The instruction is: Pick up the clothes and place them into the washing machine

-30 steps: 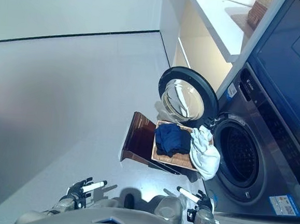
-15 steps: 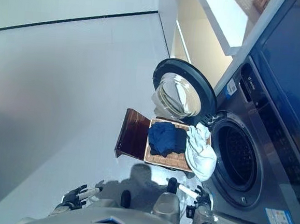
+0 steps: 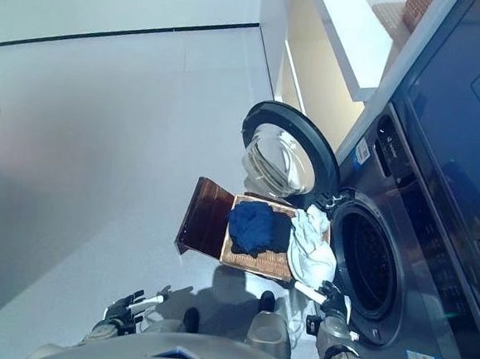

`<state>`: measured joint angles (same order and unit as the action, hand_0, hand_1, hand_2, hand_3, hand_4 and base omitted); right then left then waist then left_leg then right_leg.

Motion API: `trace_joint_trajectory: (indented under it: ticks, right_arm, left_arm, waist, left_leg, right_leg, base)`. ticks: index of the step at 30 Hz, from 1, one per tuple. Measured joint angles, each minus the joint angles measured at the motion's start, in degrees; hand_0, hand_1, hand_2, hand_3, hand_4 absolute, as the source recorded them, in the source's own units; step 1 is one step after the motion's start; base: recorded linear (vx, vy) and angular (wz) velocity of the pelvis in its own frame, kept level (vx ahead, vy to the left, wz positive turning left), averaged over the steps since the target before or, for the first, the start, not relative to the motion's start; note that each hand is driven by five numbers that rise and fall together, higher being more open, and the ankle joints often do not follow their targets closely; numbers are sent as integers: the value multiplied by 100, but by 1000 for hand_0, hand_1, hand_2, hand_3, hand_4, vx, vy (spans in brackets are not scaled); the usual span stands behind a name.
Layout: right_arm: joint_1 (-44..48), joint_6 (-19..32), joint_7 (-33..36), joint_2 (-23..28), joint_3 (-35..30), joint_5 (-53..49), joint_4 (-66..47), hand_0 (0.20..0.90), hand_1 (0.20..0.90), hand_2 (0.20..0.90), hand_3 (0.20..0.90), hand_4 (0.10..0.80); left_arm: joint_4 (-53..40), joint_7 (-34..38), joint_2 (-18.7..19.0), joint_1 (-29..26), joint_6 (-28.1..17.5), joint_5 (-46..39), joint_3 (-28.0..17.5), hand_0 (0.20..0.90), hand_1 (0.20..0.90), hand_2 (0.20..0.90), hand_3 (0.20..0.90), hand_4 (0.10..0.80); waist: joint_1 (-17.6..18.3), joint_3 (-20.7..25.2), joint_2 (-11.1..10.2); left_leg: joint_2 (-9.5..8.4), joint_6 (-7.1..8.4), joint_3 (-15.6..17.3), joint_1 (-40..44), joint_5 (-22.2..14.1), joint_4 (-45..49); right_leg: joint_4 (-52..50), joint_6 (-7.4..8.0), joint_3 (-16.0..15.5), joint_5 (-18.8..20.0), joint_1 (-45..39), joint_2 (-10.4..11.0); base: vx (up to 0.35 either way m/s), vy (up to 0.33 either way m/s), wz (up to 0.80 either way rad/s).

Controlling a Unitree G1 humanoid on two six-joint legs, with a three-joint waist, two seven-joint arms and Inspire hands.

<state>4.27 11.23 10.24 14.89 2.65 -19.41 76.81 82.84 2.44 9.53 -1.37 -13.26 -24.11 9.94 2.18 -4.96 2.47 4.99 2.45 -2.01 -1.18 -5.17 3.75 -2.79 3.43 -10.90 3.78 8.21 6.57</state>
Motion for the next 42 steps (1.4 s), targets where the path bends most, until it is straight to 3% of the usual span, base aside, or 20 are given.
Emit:
trace_joint_trajectory:
  ticks: [3, 7, 10, 12, 15, 16, 18, 23, 28, 33, 42]
  right_arm:
    - [4, 0, 10, 165, -7, -5, 0, 900, 900, 900, 900, 800]
    - [160, 13, 119, 304, -99, -9, -133, 900, 900, 900, 900, 800]
    - [210, 14, 111, 287, -36, 1, -298, 900, 900, 900, 900, 800]
    - [211, -9, 115, 259, -34, -1, -334, 900, 900, 900, 900, 800]
    - [211, -5, 124, 138, -24, -4, -526, 900, 900, 900, 900, 800]
    - [223, -4, 127, 119, -1, -2, -596, 900, 900, 900, 900, 800]
    - [283, -5, 134, 134, 0, 5, -622, 900, 900, 900, 900, 800]
    - [531, 18, 368, 449, 2, 361, -873, 900, 900, 900, 900, 800]
    - [970, 8, 660, 958, 69, 812, -852, 900, 900, 900, 900, 800]
    - [1239, -12, 731, 1053, 318, 838, -760, 900, 900, 900, 900, 800]
    - [1945, -7, 734, 1394, 436, 790, -714, 900, 900, 900, 900, 800]
  left_arm:
    - [-9, -4, -78, -138, -2, 2, 28, 900, 900, 900, 900, 800]
    - [-3, -7, -14, -233, -54, 5, 14, 900, 900, 900, 900, 800]
    - [19, 4, 86, -234, -68, 16, 38, 900, 900, 900, 900, 800]
    - [-25, 18, 133, -252, -96, 2, 31, 900, 900, 900, 900, 800]
    - [-17, 42, 246, -108, -100, -31, 17, 900, 900, 900, 900, 800]
    - [-14, 74, 236, -80, -98, -62, 12, 900, 900, 900, 900, 800]
    - [-42, 93, 149, -7, -101, -122, 6, 900, 900, 900, 900, 800]
    - [-196, 89, 80, 6, -220, -137, 27, 900, 900, 900, 900, 800]
    - [-338, 136, 41, -25, -336, -155, 247, 900, 900, 900, 900, 800]
    - [-474, 141, -15, -46, -338, -164, 270, 900, 900, 900, 900, 800]
    - [-978, 231, -101, -314, -483, -316, 637, 900, 900, 900, 900, 800]
  waist:
    - [22, -6, 46]
    - [11, -159, -180]
    - [45, -223, -229]
    - [33, -241, -187]
    - [22, -267, -280]
    - [16, -318, -260]
    - [-3, -316, -144]
    - [14, -325, -85]
    - [11, -322, 6]
    - [-3, -434, 134]
    - [-120, -991, 486]
  left_leg:
    - [-100, -6, 31, -498, -72, 349]
    - [-508, -341, 362, -359, 75, 157]
    - [-606, -499, 561, -216, 139, 12]
    - [-588, -504, 641, -206, 253, -211]
    - [-610, -424, 677, -205, 458, -457]
    - [-529, -335, 656, -200, 494, -495]
    - [-338, -204, 625, -195, 496, -527]
    - [-104, -32, 506, -207, 526, -618]
    - [-90, -19, 502, -542, 645, -767]
    - [-75, -7, 500, -670, 729, -824]
    - [-98, -3, 404, -1095, 810, -823]
  right_leg:
    - [1, 0, -9, -1, 252, 99]
    - [-359, 181, 318, 63, 532, 446]
    - [-372, 339, 426, 71, 530, 634]
    - [-273, 343, 435, 75, 607, 709]
    - [121, 468, 446, 206, 399, 846]
    - [325, 581, 432, 525, 300, 800]
    - [573, 476, 345, 600, 164, 584]
    - [750, 339, 191, 587, 59, 349]
    - [752, 321, 178, 592, 463, 329]
    - [751, 295, 193, 667, 623, 310]
    - [750, 288, 109, 706, 986, 336]
  base:
    - [39, 96, 15]
    - [32, 167, -29]
    - [-20, -3, -32]
    - [46, -90, -12]
    - [41, -86, -3]
    - [78, -96, 5]
    - [55, -75, 1]
    - [-25, -64, 7]
    - [-67, -21, 1]
    - [-14, 2, -1]
    - [-66, 16, 7]
